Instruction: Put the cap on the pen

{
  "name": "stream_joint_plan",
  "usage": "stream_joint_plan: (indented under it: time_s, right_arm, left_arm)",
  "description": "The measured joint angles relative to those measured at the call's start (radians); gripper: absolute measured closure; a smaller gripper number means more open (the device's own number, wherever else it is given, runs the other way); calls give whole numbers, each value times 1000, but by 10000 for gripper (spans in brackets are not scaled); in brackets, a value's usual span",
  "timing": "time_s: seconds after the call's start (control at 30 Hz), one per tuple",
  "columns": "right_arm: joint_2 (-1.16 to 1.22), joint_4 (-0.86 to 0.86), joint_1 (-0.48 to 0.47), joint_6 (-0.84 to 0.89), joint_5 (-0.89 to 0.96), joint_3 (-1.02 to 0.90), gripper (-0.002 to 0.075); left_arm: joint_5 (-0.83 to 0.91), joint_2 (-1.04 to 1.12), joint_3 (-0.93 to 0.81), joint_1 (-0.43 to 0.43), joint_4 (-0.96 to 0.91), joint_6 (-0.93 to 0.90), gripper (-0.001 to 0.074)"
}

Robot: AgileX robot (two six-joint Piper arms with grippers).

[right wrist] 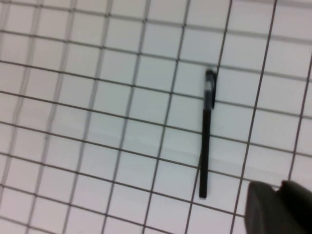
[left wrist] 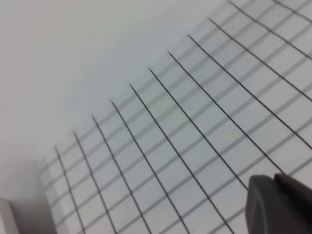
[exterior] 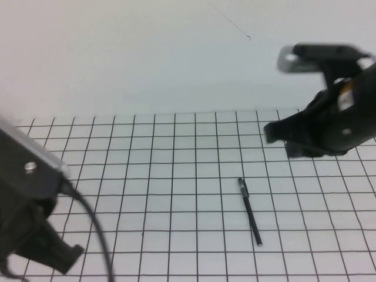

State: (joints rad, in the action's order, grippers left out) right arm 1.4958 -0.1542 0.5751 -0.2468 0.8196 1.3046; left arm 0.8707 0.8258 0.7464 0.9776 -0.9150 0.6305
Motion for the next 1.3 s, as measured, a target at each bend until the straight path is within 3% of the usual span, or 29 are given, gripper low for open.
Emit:
stream_joint_plan:
  time_s: [0.23, 0.7, 1.3]
  right_arm:
    - [-258, 0, 94, 45, -29, -104, 724]
    - [-702, -83, 98, 36, -167, -636, 727]
    - [-929, -132, 98, 35, -165, -789, 727]
  left_arm:
    - [-59, -174, -69, 0, -72, -10, 735]
    - [-78, -343, -234, 0, -75, -14, 735]
    - [-84, -343, -240, 0, -84, 52, 735]
